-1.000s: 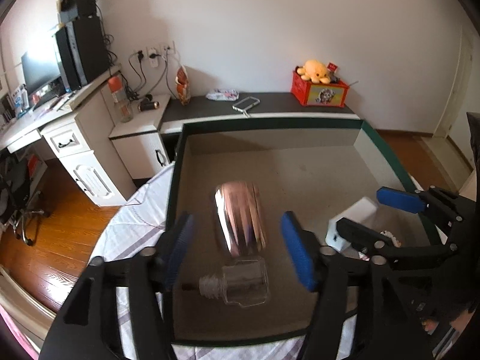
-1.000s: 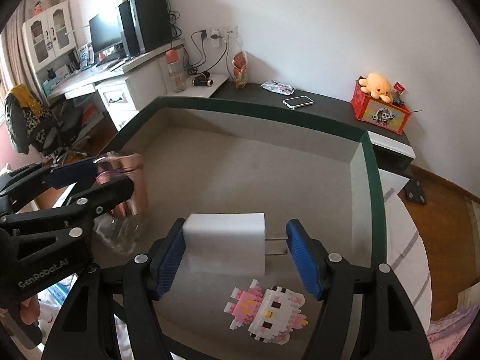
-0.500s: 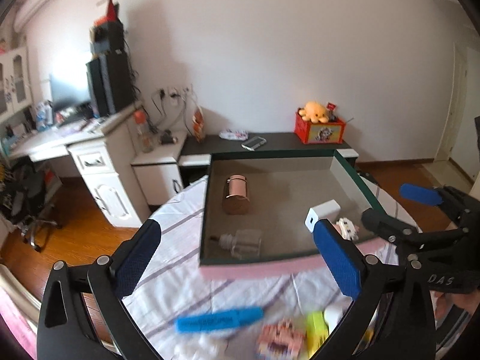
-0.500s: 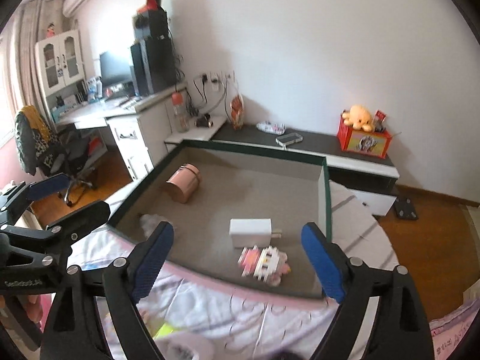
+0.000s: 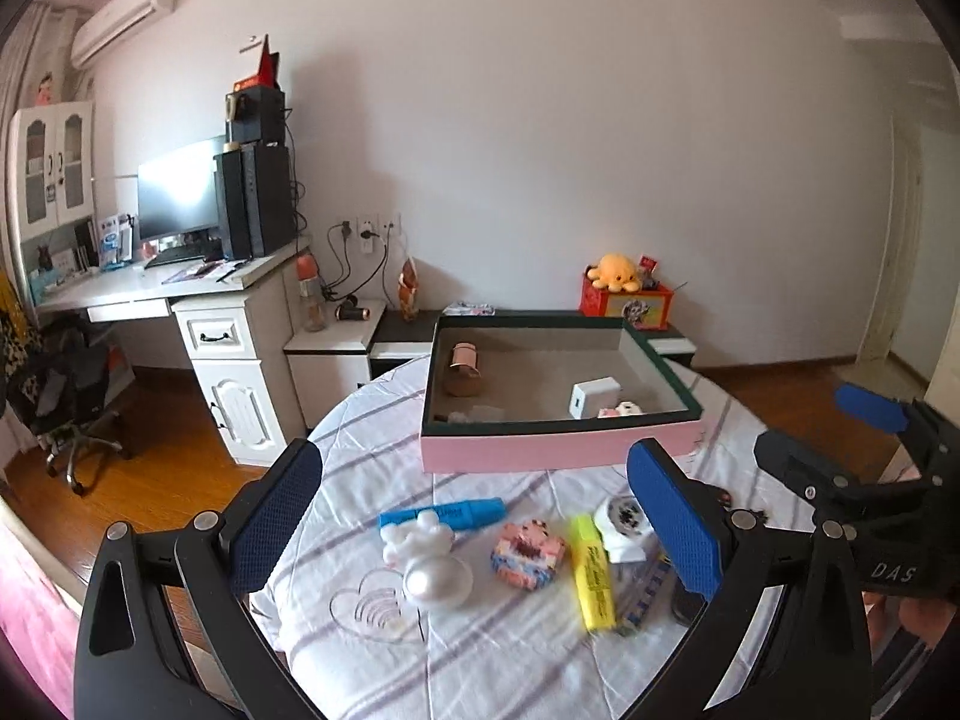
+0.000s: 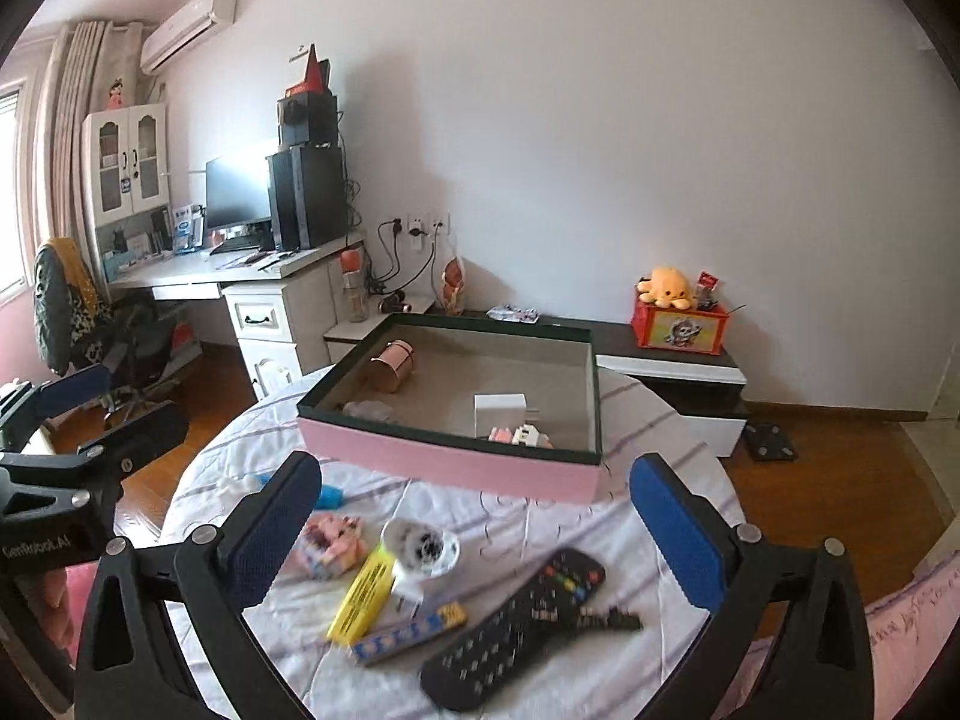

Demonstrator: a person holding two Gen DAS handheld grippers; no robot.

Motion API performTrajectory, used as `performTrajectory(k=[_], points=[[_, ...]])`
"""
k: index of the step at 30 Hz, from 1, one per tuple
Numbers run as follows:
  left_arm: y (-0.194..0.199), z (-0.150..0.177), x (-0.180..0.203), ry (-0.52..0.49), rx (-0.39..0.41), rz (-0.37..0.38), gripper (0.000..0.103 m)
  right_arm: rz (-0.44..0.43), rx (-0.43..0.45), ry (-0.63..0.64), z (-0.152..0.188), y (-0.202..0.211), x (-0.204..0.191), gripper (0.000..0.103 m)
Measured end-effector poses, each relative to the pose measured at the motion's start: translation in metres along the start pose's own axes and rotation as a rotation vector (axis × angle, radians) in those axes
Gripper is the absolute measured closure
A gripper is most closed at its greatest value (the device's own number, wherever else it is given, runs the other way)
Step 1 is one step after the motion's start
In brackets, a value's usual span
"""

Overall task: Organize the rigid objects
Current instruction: 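Withdraw both tools from the box toward the remaining objects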

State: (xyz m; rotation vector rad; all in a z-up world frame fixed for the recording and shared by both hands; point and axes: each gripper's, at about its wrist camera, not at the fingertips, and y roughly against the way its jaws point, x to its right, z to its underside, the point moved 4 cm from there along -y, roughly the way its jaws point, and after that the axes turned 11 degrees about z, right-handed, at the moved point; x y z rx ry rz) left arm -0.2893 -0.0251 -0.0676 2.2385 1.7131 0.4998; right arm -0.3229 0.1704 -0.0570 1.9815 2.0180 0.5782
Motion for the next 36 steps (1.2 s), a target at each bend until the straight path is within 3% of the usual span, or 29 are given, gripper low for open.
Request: performTrajectory(k=[8,19,36], points=[[0.032,0.013,0.002,-0.024,0.046,-0.046,0.0,0.021,0.012,-0.022,0.019,0.034,0.005,0.0],[0.022,0.046,-0.004,-0.043,-0.053,-0.057,0.0,0.056,-0.04,-0.041,0.046,0.041,0.018,0.0],[-0.026,0.09,-0.022,-0.01,-0.223,-0.055,0.0,0.057,-0.2,-0.048,0.089,-0.003,0.023,0.0]])
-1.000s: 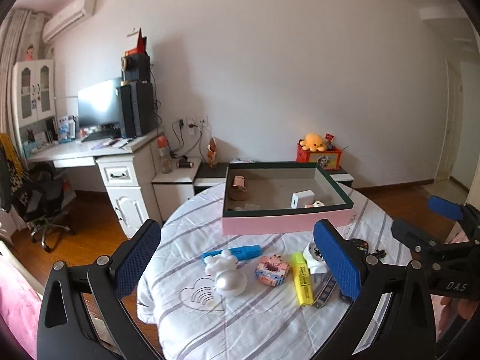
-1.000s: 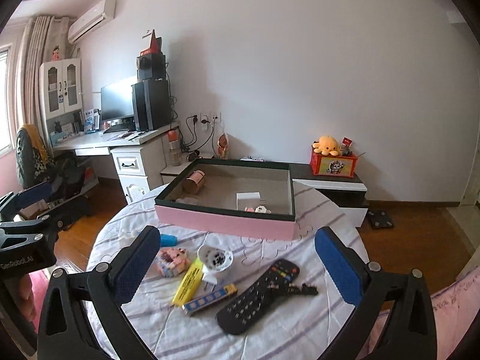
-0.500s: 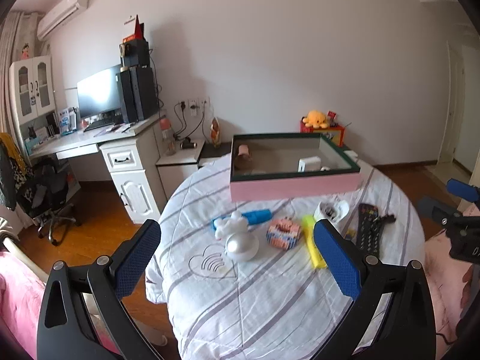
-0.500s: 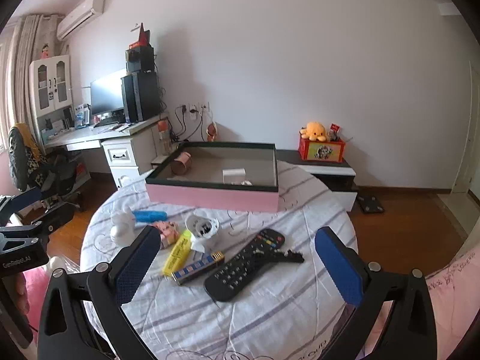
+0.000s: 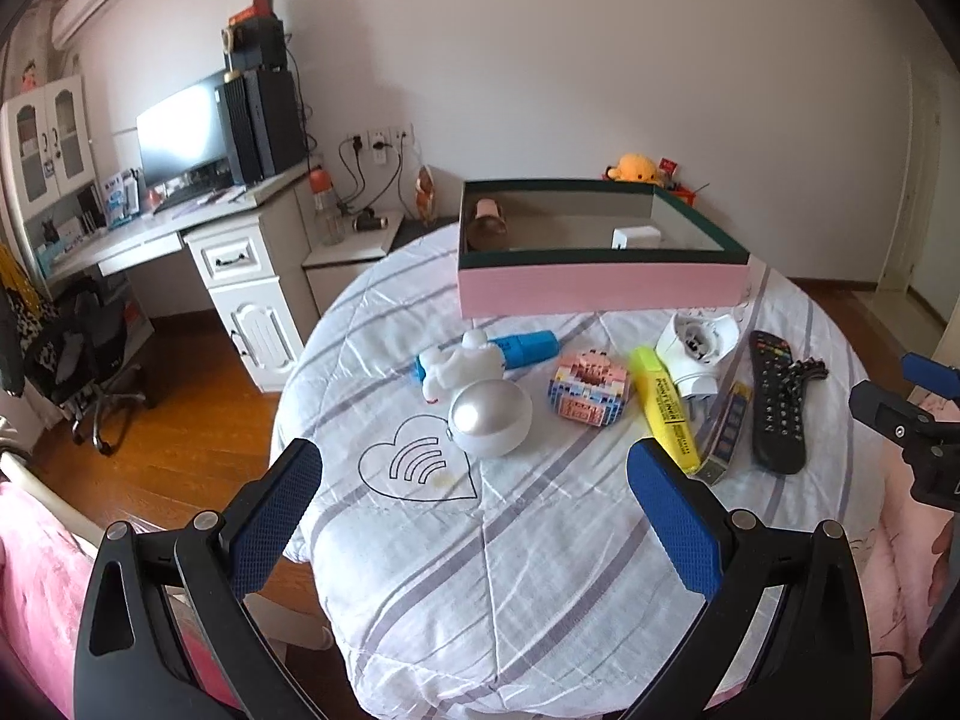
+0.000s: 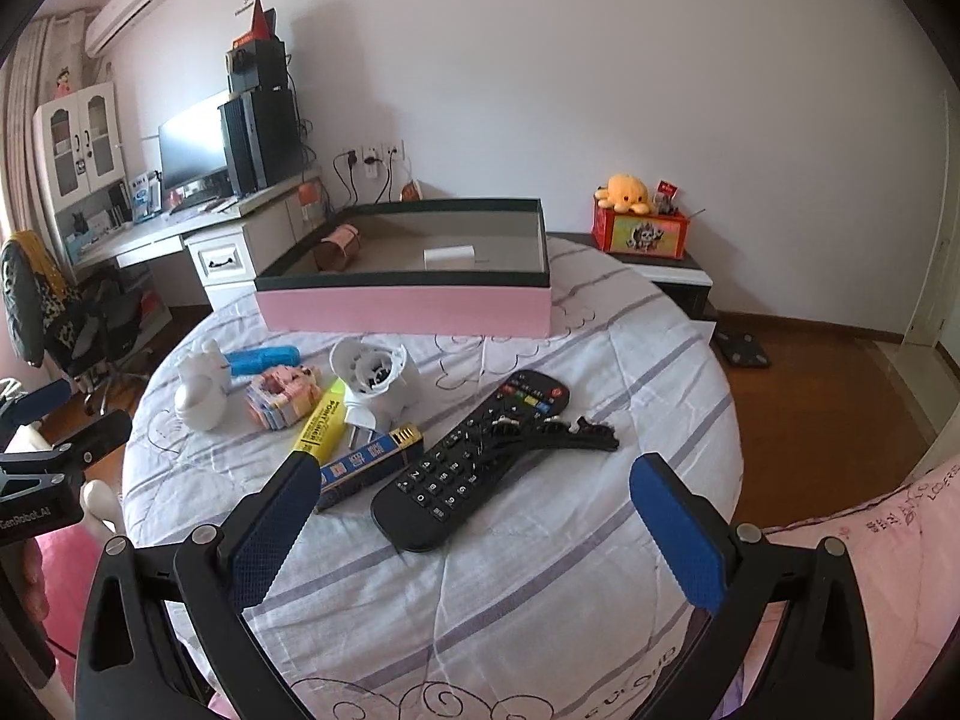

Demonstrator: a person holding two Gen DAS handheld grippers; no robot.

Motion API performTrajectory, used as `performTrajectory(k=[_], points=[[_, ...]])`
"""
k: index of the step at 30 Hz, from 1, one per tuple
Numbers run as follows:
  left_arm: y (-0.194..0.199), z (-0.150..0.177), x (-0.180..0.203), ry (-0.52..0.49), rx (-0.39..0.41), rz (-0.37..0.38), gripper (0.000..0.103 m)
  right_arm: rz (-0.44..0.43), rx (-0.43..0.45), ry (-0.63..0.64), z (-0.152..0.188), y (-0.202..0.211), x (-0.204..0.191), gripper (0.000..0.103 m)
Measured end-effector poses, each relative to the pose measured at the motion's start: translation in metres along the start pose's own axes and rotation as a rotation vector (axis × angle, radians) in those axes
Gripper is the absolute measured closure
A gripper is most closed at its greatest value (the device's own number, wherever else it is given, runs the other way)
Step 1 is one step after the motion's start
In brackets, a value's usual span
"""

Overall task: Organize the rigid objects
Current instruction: 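Withdraw both tools from the box toward the remaining objects, then close the left gripper on the silver ball, then grasp the white round plug adapter with the right gripper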

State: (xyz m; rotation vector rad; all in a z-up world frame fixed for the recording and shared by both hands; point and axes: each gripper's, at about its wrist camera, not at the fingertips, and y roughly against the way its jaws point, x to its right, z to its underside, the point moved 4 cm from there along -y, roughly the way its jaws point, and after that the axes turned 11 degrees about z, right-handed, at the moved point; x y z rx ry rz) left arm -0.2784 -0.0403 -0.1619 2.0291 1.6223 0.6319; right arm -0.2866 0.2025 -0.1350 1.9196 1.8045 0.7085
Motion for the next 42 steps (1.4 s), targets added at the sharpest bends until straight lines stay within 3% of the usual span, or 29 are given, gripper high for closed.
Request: performTrajectory(k=[20,23,25,27,33,36,38,42], points=[[-0.087,-0.009,-0.023,0.066,-0.109,-0.009,0.0,-0.057,-0.066,0.045,-0.025,-0.064,-0.043,0.0],[-0.099,-0.009,-0.028,0.078,-0.129,-0.004,0.012,-0.067,-0.078,0.056,-0.028,-0.072,-0.052,0.0],[-0.104,-0.008,-0.029,0.088,-0.143,0.024,0.03,-0.082,-0.079,0.061,-0.031,-0.076,-0.058,0.0],[-0.108,-0.006,-0.029,0.082,-0.156,0.044,0.038,-0.084,-0.087,0.07,-0.033,-0.082,-0.063,0.0],[-0.105,-0.004,-0.029,0.059,-0.145,0.058,0.038,-0.115,-0.138,0.048,-0.035,-0.101,-0.072,0.0],[-0.102,-0.006,-0.03,0.055,-0.138,0.062,0.038,-0.096,-0.175,0.049,-0.033,-0.111,-0.074,0.014],[-0.099,-0.008,-0.029,0.049,-0.135,0.063,0.038,-0.1,-0.193,0.052,-0.03,-0.117,-0.075,0.037],[-0.096,-0.012,-0.028,0.043,-0.127,0.067,0.039,-0.115,-0.198,0.054,-0.031,-0.117,-0.076,0.037]])
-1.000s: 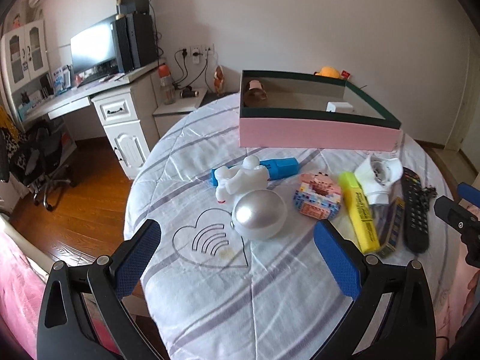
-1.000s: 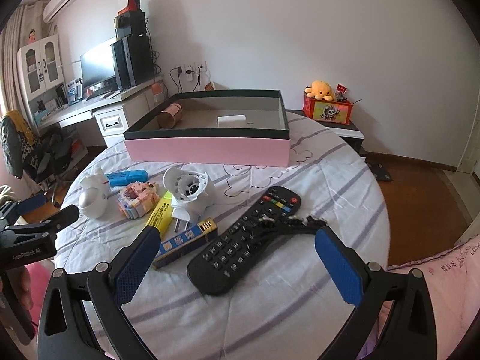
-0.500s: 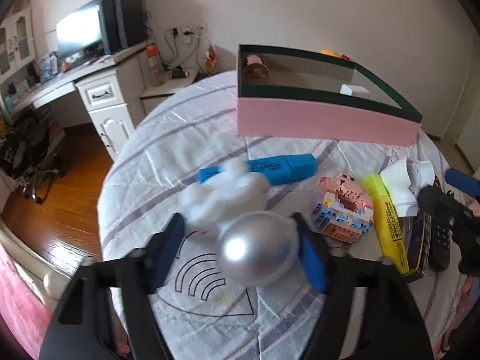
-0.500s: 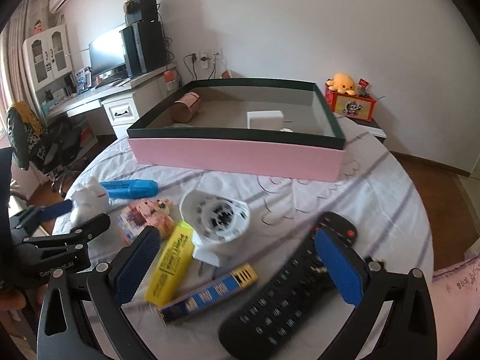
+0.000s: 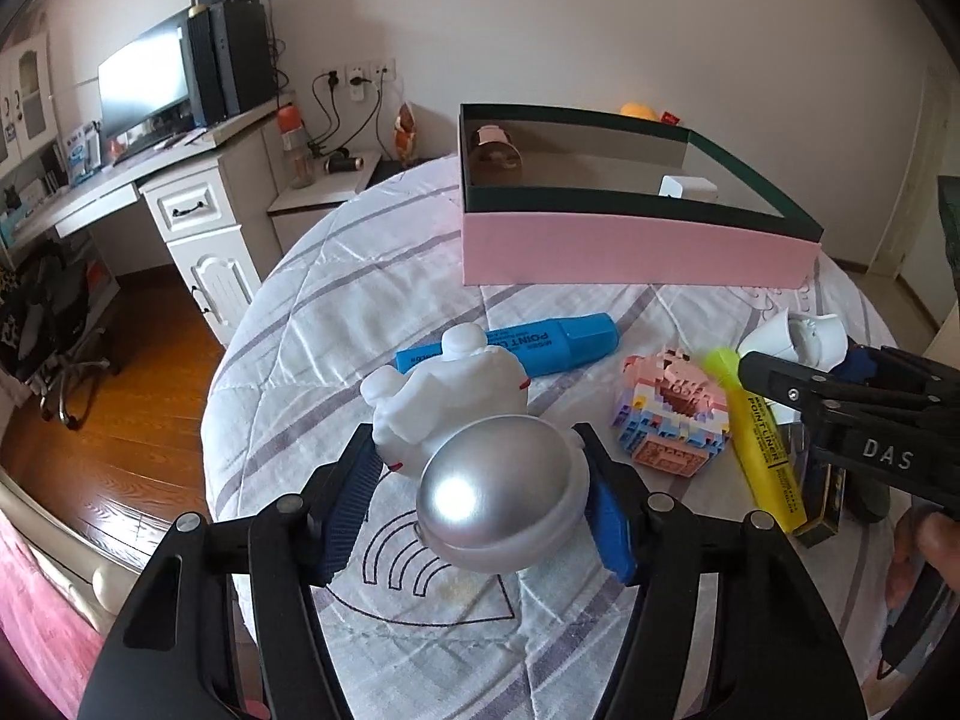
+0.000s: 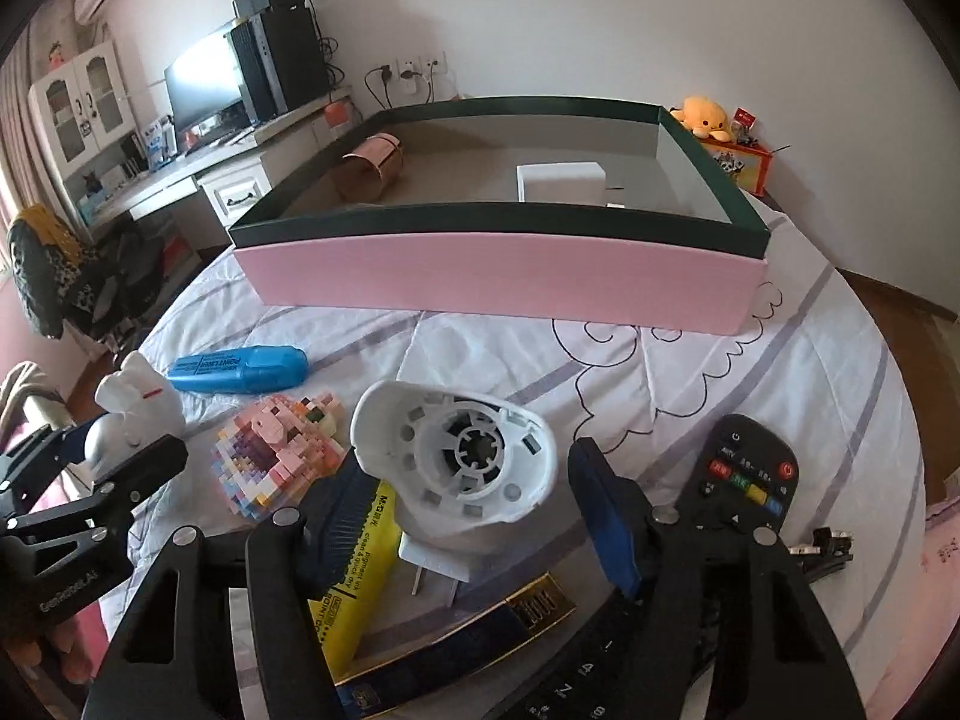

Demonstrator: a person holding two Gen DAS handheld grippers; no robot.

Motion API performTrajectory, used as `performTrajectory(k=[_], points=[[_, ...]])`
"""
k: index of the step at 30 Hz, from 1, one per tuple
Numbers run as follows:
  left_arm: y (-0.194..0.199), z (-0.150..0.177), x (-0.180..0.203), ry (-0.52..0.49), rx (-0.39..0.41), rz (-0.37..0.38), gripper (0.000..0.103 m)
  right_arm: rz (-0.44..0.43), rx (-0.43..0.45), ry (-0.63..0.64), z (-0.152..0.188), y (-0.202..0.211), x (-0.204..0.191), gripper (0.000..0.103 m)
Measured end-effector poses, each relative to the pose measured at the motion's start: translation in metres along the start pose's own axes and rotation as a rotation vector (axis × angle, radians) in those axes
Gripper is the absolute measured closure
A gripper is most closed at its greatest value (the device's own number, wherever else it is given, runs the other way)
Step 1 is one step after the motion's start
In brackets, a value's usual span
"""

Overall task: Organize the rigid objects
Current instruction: 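Grasp the white round plug adapter with the right gripper, then carry the silver-headed figure and white plug over the pink box and release both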

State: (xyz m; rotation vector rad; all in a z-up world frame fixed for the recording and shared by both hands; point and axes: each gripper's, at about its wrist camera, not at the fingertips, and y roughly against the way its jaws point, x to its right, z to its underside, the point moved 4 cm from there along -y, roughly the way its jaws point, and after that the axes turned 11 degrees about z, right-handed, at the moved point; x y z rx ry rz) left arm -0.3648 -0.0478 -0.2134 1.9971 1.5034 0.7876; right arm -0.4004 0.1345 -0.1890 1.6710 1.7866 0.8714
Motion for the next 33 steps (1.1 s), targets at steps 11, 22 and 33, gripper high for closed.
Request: performTrajectory(k=[11,22,33], points=[[0.019,-0.011,0.017,-0.032,0.043,0.034,0.039,-0.034,0.02,-0.008,-0.001,0.012,0.01,0.049],[0.047,-0.043,0.049,-0.084,0.126,0.08,0.039,-0.039,0.124,0.015,-0.022,0.055,0.017,0.049],[0.054,-0.116,0.079,-0.159,0.206,0.112,0.039,-0.053,0.211,0.082,-0.071,0.077,0.018,0.049]])
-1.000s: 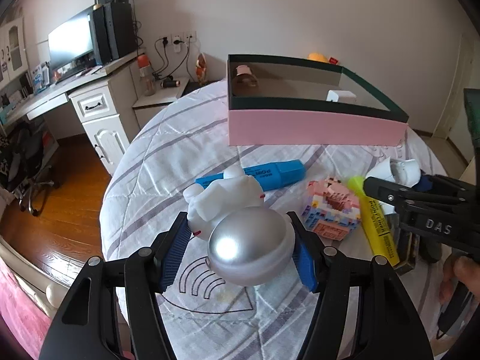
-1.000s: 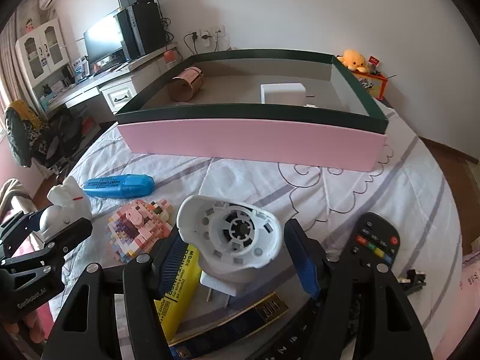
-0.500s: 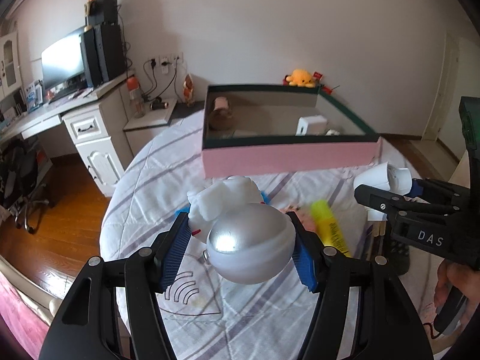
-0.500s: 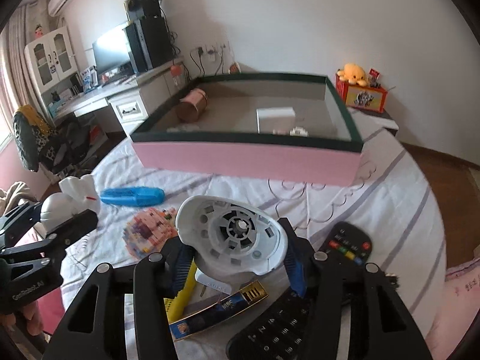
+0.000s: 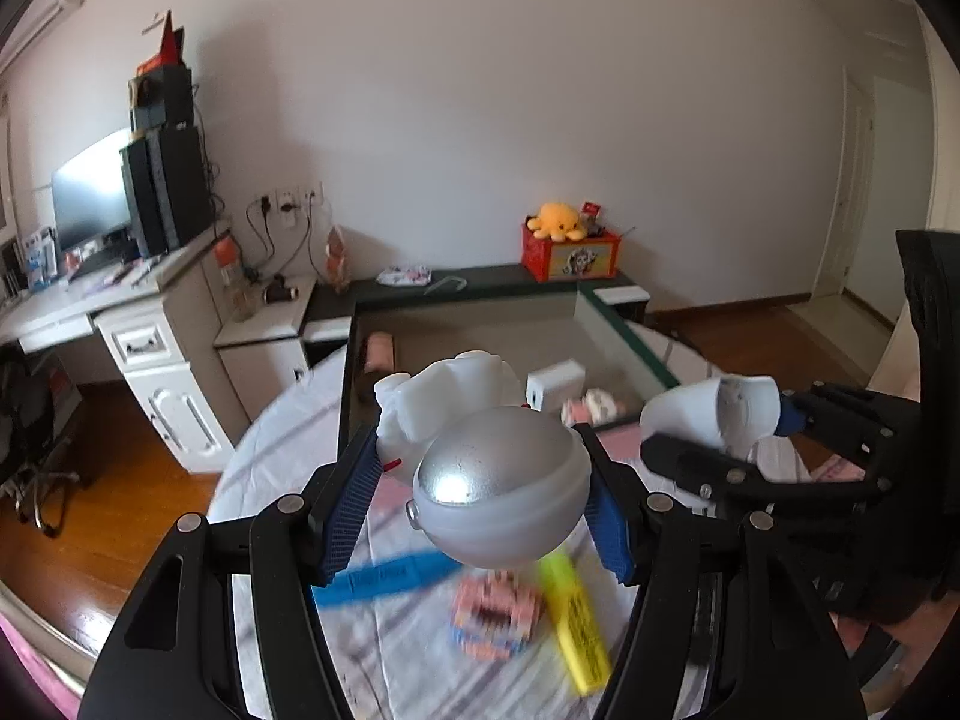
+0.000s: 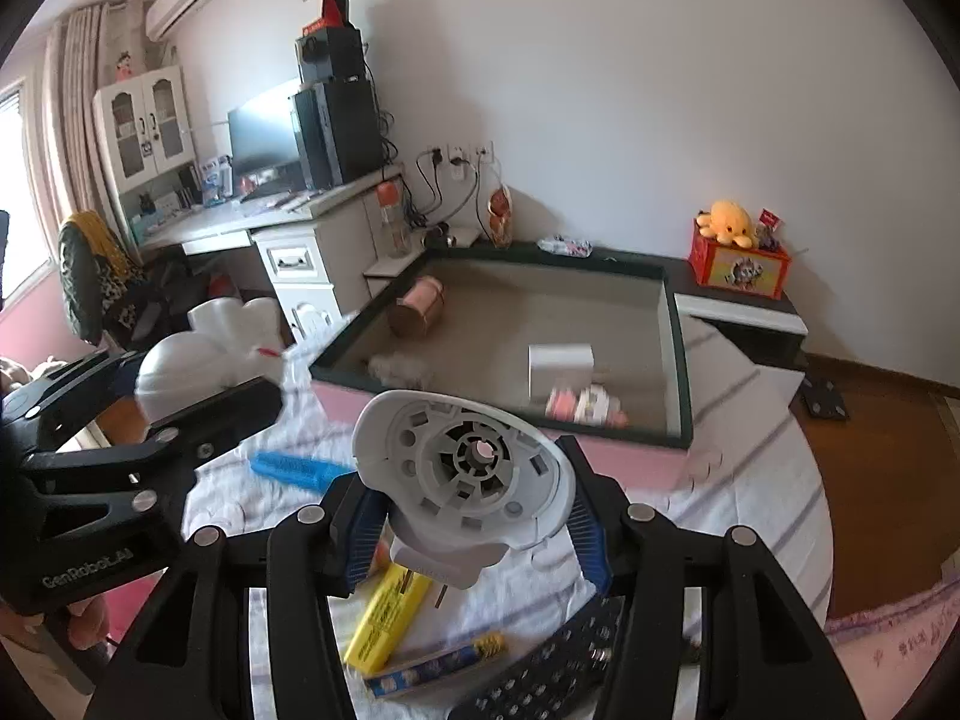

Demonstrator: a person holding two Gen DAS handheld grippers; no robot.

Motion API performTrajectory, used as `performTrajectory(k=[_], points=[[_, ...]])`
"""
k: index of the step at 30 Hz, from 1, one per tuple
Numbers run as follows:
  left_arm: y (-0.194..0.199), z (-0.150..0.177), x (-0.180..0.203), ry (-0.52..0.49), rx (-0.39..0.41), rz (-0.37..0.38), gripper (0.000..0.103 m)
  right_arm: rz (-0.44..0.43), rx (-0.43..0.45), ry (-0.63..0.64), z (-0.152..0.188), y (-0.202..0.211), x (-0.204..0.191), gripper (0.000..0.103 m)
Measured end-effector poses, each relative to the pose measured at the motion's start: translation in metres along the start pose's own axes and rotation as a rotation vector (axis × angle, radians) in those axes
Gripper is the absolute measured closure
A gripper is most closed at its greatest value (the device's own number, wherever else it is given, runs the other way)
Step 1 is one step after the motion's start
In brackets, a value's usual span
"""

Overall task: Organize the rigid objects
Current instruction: 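Carry the silver-headed figure and white plug over the pink box and release both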

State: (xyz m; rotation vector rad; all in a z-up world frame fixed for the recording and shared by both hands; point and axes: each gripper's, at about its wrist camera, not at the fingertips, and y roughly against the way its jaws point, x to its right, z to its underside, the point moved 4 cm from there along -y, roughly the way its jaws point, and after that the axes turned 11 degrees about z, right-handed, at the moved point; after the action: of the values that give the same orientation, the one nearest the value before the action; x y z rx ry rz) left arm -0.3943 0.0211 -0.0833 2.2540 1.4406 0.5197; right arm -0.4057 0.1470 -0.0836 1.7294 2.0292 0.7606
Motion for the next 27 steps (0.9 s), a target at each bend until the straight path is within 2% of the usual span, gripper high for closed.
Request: performTrajectory(k=[6,10,20,27], points=[[-0.026,-0.036,-0.007,-0.006,0.002,0.017,0.039,0.007,0.011,0.013,-0.03,-0.018,0.013,0.049],[-0.056,-0.051,-0.017,-0.013,-0.026,-0.008,0.039,0.027,-0.005,0.038,-0.046,-0.04,0.02,0.049],[-0.136,-0.07,-0.043,0.004,-0.121,-0.021,0.039,0.067,-0.096,0.085,-0.07,-0.111,0.038,0.049],[-0.19,-0.069,-0.063,0.024,-0.218,-0.038,0.039,0.078,-0.186,0.085,-0.076,-0.163,0.046,0.049]])
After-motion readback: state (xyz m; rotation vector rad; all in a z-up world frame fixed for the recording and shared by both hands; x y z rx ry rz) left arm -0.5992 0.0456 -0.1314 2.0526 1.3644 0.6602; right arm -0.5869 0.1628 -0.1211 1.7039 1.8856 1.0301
